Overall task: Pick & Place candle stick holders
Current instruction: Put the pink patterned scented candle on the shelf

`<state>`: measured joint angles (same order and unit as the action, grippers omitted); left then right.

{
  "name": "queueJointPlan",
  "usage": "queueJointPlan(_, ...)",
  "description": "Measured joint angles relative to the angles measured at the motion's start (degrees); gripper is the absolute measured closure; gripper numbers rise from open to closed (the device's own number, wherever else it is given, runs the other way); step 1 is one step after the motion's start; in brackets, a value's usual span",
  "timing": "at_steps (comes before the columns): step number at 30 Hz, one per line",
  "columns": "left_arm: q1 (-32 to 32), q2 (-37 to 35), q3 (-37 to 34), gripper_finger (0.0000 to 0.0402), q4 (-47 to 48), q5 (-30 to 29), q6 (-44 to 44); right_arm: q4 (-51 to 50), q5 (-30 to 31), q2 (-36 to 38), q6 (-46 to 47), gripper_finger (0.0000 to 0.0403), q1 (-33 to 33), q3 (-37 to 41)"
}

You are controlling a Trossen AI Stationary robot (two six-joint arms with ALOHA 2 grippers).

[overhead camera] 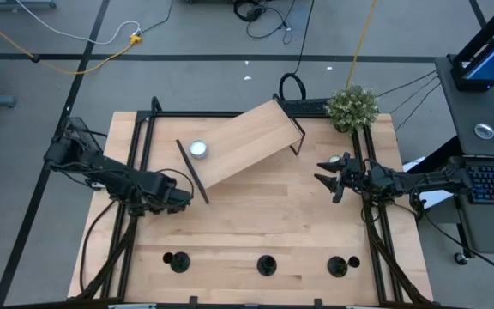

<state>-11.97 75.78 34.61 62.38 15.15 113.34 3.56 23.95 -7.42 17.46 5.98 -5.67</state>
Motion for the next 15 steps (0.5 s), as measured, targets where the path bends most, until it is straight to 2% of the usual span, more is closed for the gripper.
queueJointPlan(15,0.55,0.01,-0.04,0.0005,0.63,-7.47,7.11,0.02,0.02,0.00,-0.13,0.0190,0.01,0.00)
